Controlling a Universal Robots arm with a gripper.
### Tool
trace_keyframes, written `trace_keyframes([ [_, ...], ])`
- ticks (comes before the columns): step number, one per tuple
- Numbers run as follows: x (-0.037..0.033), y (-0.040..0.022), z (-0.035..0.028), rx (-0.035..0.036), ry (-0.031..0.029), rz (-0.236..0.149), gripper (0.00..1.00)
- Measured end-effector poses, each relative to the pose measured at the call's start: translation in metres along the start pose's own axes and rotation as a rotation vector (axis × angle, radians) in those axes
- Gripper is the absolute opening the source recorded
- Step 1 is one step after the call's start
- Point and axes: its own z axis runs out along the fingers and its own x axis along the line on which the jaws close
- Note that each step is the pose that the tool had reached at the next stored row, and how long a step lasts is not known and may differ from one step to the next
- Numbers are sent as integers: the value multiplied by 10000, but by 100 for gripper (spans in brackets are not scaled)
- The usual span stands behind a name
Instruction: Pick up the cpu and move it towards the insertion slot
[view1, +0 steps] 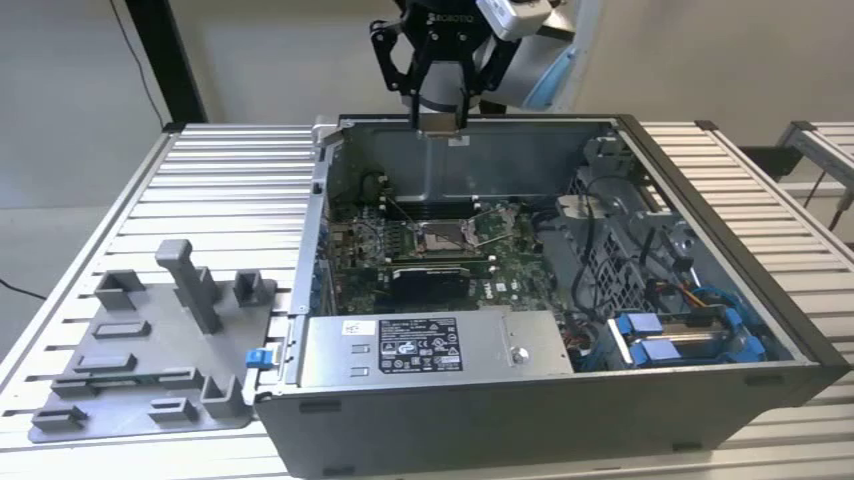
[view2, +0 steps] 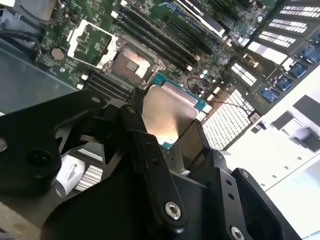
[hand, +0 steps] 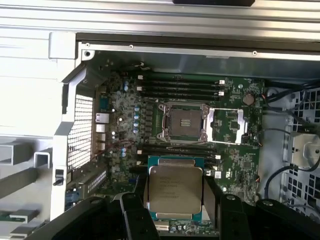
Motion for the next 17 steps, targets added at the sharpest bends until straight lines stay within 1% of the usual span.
trace_keyframes([
  [4,-2,58,5,0,0,0,0],
  [6,-3,76,6,0,1,0,0],
  [14,-3,78,6,-1,-1,26,0],
  [17,-3,79,7,-4,-9,240,0],
])
